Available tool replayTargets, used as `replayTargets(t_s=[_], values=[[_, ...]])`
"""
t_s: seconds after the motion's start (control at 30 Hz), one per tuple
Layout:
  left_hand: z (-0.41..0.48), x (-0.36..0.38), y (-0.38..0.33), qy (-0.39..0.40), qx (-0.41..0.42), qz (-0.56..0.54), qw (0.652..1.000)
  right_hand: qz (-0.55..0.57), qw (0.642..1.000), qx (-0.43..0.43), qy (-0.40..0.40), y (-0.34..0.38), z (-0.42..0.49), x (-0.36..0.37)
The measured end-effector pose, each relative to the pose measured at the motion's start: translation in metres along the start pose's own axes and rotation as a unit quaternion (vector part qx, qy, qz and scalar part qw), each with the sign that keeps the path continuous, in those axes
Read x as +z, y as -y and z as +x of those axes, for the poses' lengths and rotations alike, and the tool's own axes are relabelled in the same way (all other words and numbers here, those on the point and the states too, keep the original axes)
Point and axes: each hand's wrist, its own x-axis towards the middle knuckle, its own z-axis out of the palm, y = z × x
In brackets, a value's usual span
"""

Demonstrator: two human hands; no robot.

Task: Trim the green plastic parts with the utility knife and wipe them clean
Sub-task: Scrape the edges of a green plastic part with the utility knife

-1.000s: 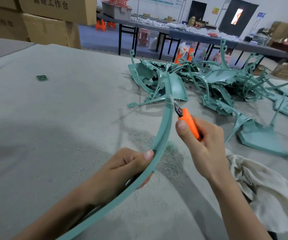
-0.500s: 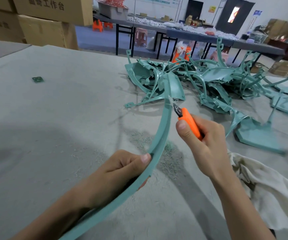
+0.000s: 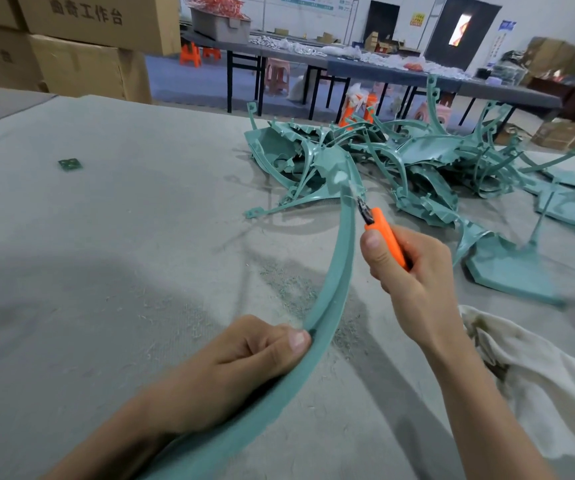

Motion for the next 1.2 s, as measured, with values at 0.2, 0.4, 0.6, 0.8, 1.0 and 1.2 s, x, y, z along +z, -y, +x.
replayTargets(t_s=[0.2, 0.4, 0.6, 0.8, 1.0, 1.2], values=[[0.001, 0.0, -0.001, 0.043, 0.013, 0.045, 0.998, 0.04, 0.997, 0.048, -0.035, -0.005, 0.008, -0.008], [0.004, -0.004, 0.001, -0.109, 0.006, 0.075, 0.991, -0.051, 0.995, 0.061, -0.067, -0.012, 0.004, -0.012], [0.002, -0.031, -0.009, -0.385, 0.005, 0.193, 0.902, -0.273, 0.962, 0.012, 0.009, -0.001, -0.013, 0.005], [0.0, -0.037, -0.008, -0.408, -0.07, 0.45, 0.792, -0.373, 0.927, -0.021, 0.025, 0.014, -0.028, 0.032], [0.001, -0.039, 0.003, -0.418, -0.125, 0.512, 0.74, -0.399, 0.914, -0.066, 0.017, 0.02, -0.037, 0.046], [0.002, -0.042, 0.007, -0.43, -0.143, 0.458, 0.765, -0.402, 0.911, -0.085, 0.017, 0.021, -0.039, 0.045]])
